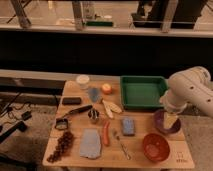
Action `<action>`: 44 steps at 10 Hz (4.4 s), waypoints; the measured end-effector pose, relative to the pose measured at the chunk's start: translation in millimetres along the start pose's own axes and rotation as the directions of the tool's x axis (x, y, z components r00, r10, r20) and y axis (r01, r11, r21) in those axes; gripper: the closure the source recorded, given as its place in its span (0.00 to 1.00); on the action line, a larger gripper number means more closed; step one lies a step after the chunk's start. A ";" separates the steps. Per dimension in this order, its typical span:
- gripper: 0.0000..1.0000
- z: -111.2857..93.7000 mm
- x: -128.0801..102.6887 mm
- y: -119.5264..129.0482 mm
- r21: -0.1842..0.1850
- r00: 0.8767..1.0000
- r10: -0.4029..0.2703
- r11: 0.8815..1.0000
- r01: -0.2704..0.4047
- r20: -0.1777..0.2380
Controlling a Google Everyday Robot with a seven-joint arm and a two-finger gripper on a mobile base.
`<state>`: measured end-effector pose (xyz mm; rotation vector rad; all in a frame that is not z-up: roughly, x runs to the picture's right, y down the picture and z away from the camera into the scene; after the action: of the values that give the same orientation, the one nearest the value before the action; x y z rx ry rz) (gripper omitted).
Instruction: Place sponge in paper cup
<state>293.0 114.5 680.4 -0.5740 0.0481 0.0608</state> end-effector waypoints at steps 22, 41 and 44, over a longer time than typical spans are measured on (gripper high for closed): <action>0.20 -5.0 49.9 -21.1 0.267 0.659 0.747 0.619 -0.738 0.087; 0.20 4.3 77.6 -26.7 0.086 0.220 0.965 0.209 -0.974 0.144; 0.20 4.3 79.8 -25.3 0.086 0.214 0.967 0.204 -0.975 0.141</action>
<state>374.5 99.2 692.7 -0.2826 0.3745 1.3770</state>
